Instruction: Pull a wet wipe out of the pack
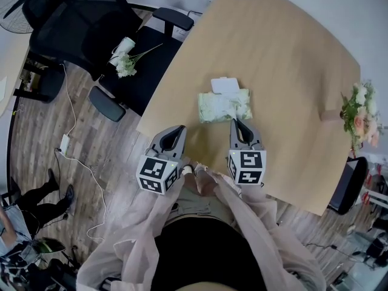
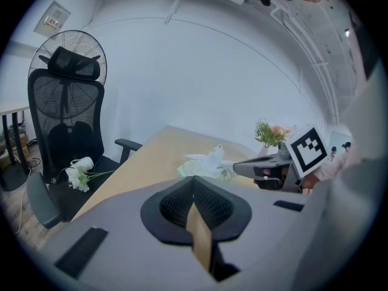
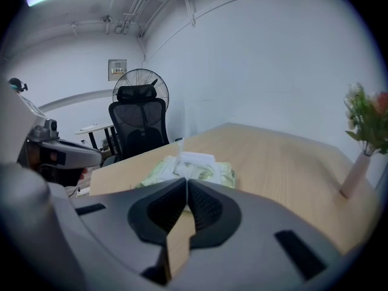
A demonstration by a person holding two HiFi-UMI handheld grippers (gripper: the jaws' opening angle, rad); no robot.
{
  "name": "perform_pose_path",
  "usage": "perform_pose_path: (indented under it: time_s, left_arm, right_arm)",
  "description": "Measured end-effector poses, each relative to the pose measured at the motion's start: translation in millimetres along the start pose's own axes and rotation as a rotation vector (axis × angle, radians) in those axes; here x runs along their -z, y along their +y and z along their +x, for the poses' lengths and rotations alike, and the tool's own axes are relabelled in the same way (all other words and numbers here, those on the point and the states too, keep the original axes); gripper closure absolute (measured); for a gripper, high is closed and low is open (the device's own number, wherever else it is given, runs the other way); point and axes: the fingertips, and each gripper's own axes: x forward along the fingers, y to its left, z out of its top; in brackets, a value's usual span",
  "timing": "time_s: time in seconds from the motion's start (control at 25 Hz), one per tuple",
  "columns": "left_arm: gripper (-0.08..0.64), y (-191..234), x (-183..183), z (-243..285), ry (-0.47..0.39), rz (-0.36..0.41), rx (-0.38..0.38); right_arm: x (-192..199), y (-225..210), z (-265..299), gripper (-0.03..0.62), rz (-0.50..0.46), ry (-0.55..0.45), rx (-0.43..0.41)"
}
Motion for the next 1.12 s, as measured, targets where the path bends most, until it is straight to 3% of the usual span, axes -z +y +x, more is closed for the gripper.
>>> perform_pose_path:
  time_s: [1.12]
  left_arm:
    - [0.549, -15.1, 3.4, -20.6, 0.015, 0.012, 0.025]
  right_arm:
    - [12.6, 14.0, -21.3, 0.574, 0.013, 0.017, 0.010]
